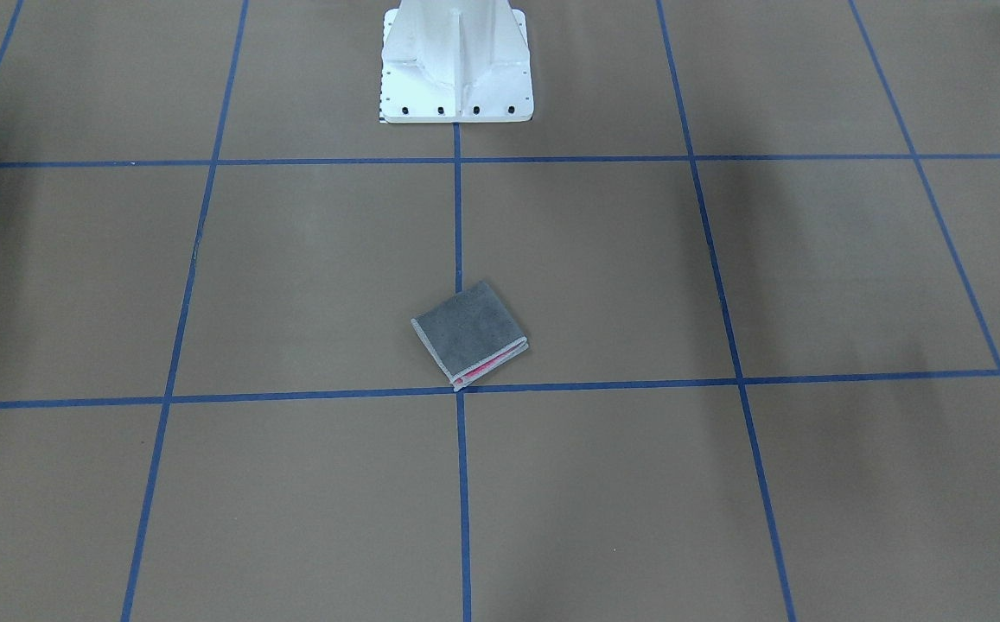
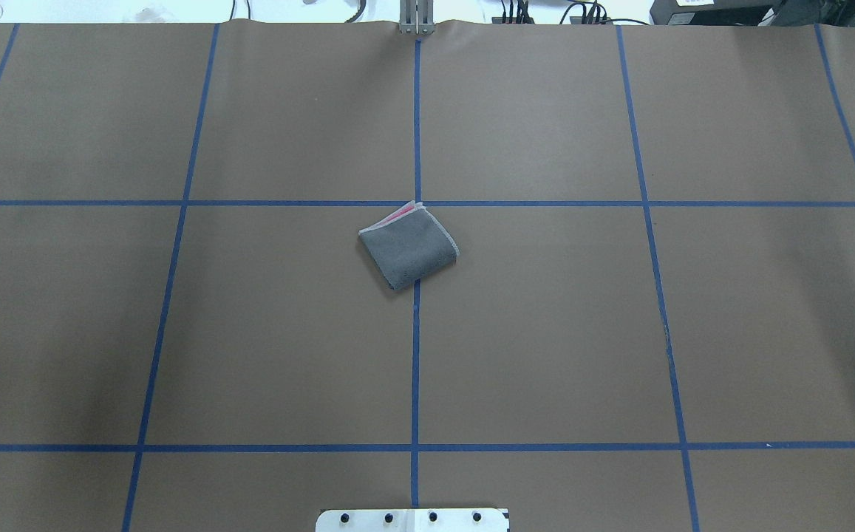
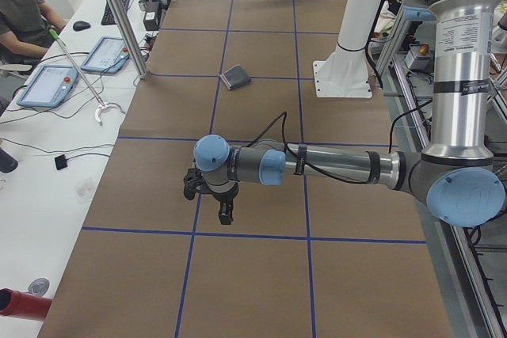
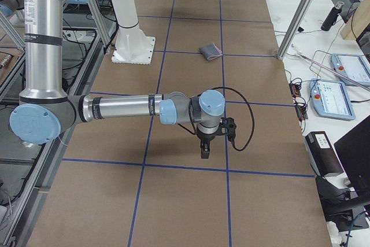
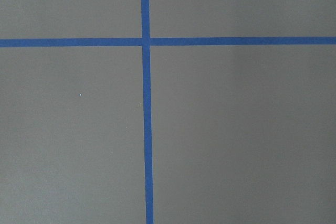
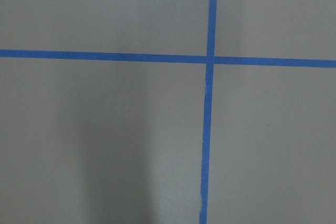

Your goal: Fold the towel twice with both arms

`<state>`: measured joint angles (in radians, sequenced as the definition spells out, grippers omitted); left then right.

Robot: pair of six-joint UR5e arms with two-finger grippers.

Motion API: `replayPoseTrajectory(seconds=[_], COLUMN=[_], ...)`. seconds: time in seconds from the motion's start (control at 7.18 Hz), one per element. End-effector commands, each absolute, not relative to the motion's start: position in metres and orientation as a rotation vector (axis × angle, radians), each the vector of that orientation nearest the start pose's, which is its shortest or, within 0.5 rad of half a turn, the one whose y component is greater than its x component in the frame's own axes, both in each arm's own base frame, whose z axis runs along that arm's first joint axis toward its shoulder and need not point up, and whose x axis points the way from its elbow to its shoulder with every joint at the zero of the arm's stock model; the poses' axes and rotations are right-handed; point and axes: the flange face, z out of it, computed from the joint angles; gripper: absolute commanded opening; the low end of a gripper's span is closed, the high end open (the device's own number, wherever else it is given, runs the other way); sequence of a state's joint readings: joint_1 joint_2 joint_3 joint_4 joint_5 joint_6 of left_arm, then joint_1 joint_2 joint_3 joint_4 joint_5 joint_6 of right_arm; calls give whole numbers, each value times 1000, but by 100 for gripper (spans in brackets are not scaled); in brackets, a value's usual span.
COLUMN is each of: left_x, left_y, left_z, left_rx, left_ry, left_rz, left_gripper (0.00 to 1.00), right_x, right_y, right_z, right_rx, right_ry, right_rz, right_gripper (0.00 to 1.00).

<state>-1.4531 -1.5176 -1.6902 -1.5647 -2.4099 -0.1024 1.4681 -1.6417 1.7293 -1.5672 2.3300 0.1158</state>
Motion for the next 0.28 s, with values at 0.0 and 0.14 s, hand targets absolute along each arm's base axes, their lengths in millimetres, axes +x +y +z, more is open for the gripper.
replayPoseTrajectory(seconds=[0.0,0.14], left_x=[-3,-3], left_y=[-477,-479], left_z=[621,619], left_rx=[-35,-30], left_ry=[840,841], left_rz=[40,44], left_gripper=[100,100], right_x=[19,18], right_y=[-473,-474], right_z=[612,610], right_rx=[12,15], right_ry=[-761,-762], right_rz=[-21,-24], right_gripper=[100,100])
